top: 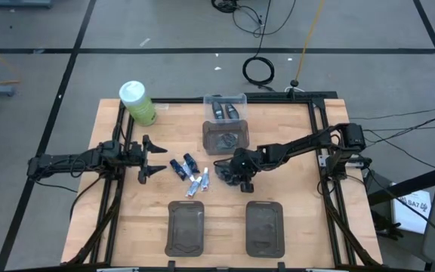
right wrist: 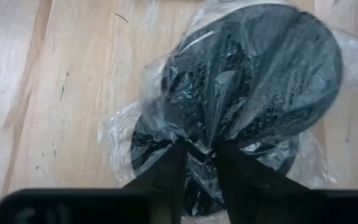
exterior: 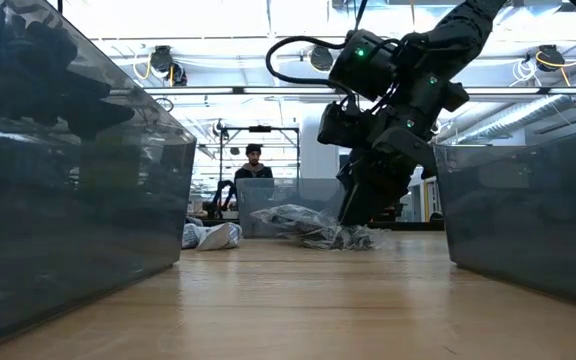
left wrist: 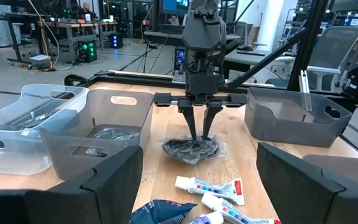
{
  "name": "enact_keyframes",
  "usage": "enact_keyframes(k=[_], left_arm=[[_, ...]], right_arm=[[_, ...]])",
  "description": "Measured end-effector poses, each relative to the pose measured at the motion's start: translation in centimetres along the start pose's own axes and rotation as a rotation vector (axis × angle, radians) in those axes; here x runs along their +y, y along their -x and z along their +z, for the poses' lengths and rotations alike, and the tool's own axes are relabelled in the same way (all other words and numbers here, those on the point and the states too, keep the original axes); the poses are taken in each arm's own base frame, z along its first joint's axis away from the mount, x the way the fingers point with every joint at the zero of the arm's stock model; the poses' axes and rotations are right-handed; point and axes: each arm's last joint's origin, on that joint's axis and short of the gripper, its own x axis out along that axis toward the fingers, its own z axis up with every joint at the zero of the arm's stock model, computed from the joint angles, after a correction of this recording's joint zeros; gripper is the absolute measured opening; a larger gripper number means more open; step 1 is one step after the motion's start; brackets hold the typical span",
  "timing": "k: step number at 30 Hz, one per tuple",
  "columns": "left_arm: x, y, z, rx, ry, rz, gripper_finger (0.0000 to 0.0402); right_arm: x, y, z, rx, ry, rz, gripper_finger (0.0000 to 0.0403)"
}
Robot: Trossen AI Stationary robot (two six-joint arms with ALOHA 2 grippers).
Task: Pick & Place Travel size toiletries
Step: Put the left black hairbrush into the top black bin
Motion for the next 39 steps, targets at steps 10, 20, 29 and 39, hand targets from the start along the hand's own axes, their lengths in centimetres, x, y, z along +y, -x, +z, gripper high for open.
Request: enact_keyframes(k=[10,20,29,39], left_arm=[[0.0,0.0,0.0,0.001,0.000,0.000,0.0306],[0.0,0.0,0.0,0.000,0.000,0.000,0.0306],[0.0,0.0,0.0,0.000,0.000,0.000,0.0306],[0.0,0.0,0.0,0.000,0.000,0.000,0.0306]], right_arm=[[0.0,0.0,-0.1,0.006,0.018,0.002,0.0004],[0.0,0.0,-0.1,0.007,0.018,0.002,0.0001],[0.0,-0.1,-0.1,0.008,0.018,0.002,0.0001],[0.3,1.5,0.3,-0.029,0.044,0.054,0.0000]])
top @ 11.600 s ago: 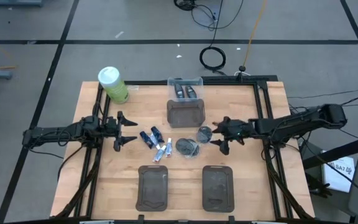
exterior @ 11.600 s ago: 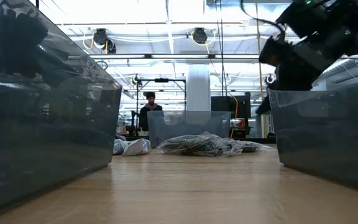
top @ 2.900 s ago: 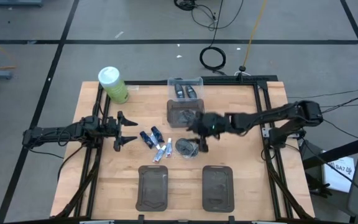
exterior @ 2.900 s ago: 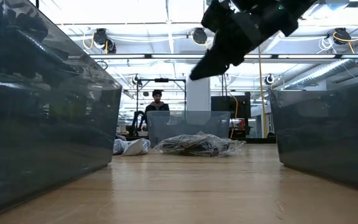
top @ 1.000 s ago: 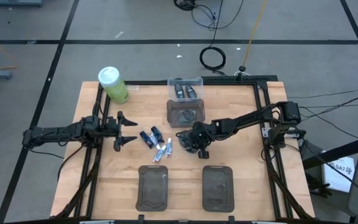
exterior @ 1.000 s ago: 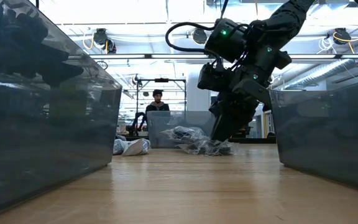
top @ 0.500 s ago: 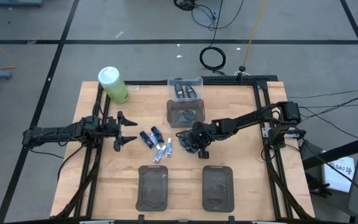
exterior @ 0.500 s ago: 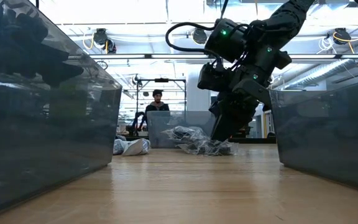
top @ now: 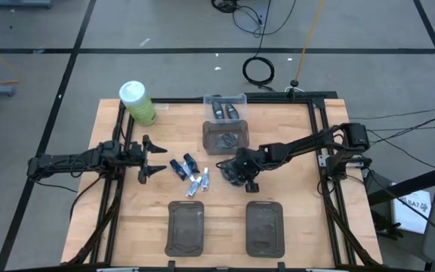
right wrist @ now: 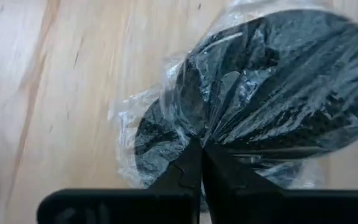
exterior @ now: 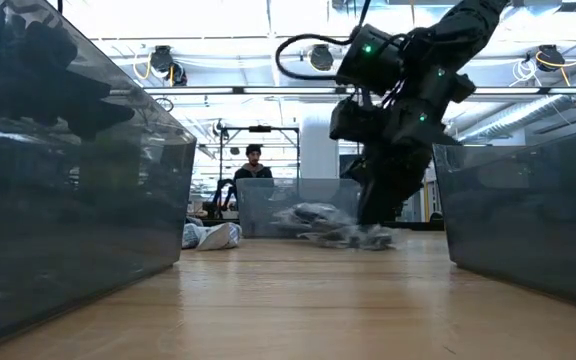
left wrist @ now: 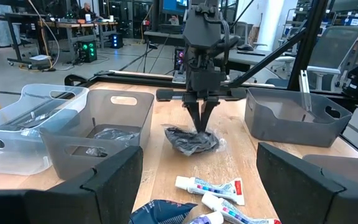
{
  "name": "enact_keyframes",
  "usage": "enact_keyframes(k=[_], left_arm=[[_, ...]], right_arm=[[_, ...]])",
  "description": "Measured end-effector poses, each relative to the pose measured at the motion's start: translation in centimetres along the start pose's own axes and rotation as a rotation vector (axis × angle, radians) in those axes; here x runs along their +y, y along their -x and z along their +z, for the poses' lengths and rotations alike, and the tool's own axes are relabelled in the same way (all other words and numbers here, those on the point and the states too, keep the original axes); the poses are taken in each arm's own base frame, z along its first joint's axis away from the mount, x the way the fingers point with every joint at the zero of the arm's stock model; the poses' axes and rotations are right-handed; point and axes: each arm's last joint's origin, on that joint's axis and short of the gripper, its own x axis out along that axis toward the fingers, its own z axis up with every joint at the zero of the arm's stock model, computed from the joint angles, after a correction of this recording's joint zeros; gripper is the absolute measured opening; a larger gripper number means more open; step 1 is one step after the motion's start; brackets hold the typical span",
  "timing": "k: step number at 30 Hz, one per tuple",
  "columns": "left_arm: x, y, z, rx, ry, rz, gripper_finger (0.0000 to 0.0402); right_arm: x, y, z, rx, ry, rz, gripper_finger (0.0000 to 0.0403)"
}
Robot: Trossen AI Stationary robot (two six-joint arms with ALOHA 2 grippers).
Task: Pick & Place Travel size toiletries
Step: Put the left black hairbrush into the top black bin
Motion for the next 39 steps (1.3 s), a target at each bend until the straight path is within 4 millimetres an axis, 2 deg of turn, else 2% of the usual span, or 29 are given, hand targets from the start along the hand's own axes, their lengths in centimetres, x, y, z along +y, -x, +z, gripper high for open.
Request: enact_keyframes(k=[14,27,33,39], left_arm=[[0.0,0.0,0.0,0.000,0.000,0.000,0.0306],[0.0,0.0,0.0,0.000,0.000,0.000,0.0306],[0.0,0.0,0.0,0.000,0.000,0.000,0.0306],[0.0,0.0,0.0,0.000,0.000,0.000,0.0306]], right_arm=[[1.9,4.2,2.0,-0.163,0.067,0.033,0.0000],[2.3,7.6,1.8,-0.241,0.078,0.024,0.0000],[2.5,8.3,1.4,-0.259,0.080,0.021,0.0000],[2.5,8.2,1.1,-0.261,0.074,0.022,0.0000]])
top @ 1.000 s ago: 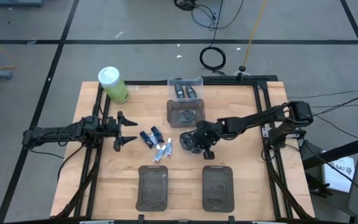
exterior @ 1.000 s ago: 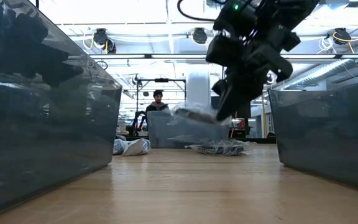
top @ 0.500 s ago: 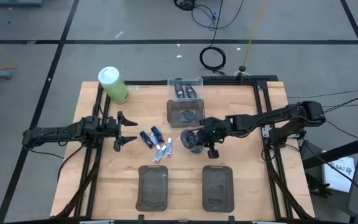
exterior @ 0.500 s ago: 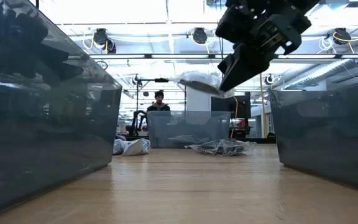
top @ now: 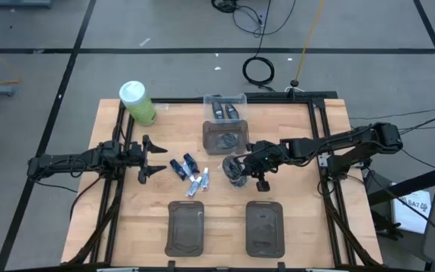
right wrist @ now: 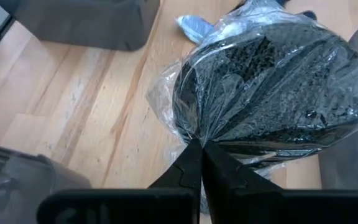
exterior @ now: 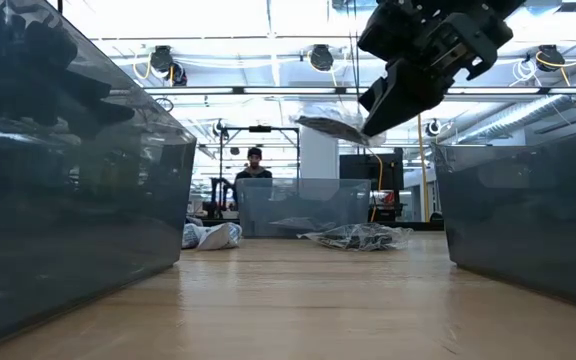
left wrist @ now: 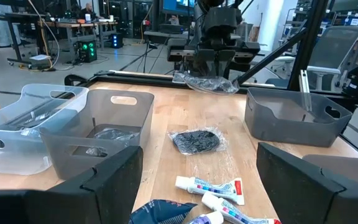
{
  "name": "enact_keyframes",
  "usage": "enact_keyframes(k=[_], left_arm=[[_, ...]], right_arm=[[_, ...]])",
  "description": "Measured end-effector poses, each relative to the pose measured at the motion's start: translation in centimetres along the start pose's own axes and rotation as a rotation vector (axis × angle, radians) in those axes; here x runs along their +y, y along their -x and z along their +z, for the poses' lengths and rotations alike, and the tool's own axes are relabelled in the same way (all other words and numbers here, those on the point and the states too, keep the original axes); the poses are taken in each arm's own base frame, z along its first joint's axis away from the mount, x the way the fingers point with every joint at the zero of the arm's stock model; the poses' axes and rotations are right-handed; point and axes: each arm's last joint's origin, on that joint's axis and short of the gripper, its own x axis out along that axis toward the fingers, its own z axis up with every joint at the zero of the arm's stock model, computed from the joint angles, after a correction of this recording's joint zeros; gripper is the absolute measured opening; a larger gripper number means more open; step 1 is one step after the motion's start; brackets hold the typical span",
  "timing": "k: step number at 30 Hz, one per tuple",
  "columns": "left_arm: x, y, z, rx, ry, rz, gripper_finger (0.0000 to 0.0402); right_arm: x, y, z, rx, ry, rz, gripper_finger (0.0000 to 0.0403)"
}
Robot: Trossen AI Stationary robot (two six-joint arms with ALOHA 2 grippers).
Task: Pick & Place Travel size toiletries
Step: Put the left black hairbrush into the top black bin
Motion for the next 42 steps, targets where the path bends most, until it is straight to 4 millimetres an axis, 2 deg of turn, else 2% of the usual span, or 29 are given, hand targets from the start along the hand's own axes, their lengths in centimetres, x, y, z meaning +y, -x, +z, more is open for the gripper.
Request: enact_keyframes(k=[10,14,42], left_arm=[[0.0,0.0,0.0,0.000,0.000,0.000,0.0306],[0.0,0.0,0.0,0.000,0.000,0.000,0.0306],[0.0,0.0,0.0,0.000,0.000,0.000,0.0306]], right_arm=[[0.0,0.0,0.1,-0.010,0.005,-0.004,0.0000],[-0.5,0.1,0.1,-0.011,0.002,-0.068,0.0000],[-6.9,1.9,-0.9,-0.014,-0.070,-0.269,0.0000]])
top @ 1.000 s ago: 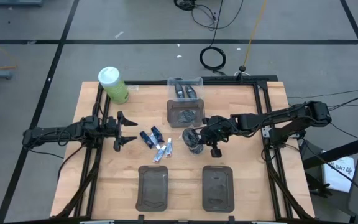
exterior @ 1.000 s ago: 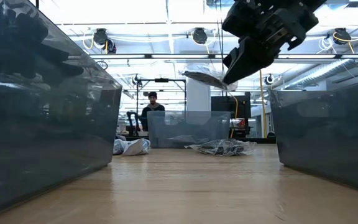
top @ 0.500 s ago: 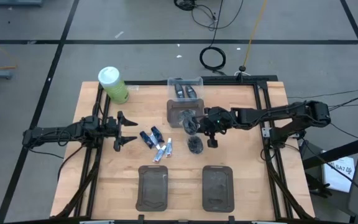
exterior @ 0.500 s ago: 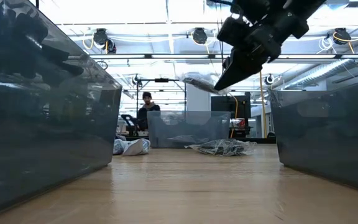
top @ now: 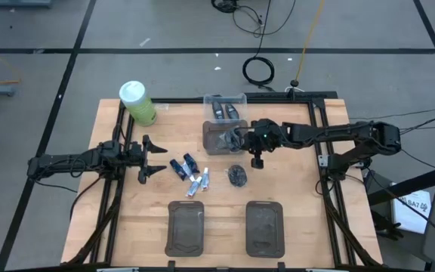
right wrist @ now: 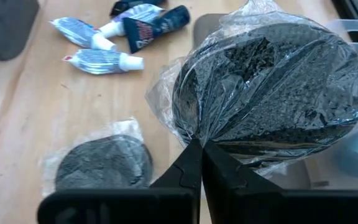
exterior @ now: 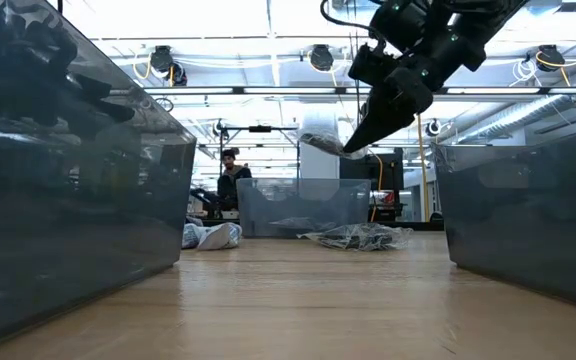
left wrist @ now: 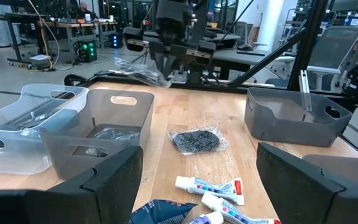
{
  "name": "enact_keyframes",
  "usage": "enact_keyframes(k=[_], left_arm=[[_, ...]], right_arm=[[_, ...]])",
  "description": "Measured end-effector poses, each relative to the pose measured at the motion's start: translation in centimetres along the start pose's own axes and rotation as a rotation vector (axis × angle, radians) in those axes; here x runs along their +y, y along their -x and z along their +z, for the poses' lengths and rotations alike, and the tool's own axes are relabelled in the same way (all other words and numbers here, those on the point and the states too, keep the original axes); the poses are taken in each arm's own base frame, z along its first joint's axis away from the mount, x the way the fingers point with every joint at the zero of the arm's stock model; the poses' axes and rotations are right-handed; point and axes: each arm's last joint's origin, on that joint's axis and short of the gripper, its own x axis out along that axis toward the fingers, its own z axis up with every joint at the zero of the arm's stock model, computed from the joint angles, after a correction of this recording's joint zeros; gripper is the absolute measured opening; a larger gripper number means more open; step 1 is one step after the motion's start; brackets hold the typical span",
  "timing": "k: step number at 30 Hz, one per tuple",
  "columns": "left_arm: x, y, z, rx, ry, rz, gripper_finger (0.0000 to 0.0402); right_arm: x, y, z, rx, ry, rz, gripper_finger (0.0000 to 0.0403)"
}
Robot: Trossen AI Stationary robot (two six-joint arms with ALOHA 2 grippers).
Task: Pick & Place Travel size toiletries
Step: Put the left black hairbrush into the top black bin
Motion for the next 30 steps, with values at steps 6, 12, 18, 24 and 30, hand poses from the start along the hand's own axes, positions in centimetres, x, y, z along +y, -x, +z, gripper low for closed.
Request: enact_keyframes(k=[6,12,18,24,30], left_arm=[[0.0,0.0,0.0,0.000,0.000,0.000,0.0306],[0.0,0.0,0.0,0.000,0.000,0.000,0.0306],[0.0,0.0,0.0,0.000,0.000,0.000,0.0306],[0.0,0.0,0.0,0.000,0.000,0.000,0.0306],[0.0,0.0,0.0,0.000,0.000,0.000,0.0306]], right_arm=[[-0.7,0.1,-0.1,0.002,-0.017,-0.020,0.0000],[-0.8,0.1,0.2,-0.031,-0.014,-0.023,0.0000],[-1.0,0.4,1.4,-0.094,0.020,-0.036,0.0000],[-1.5,0.8,2.0,-0.082,0.012,-0.043,0.0000],[-2.2,0.6,2.8,-0.031,-0.014,-0.046,0.0000]])
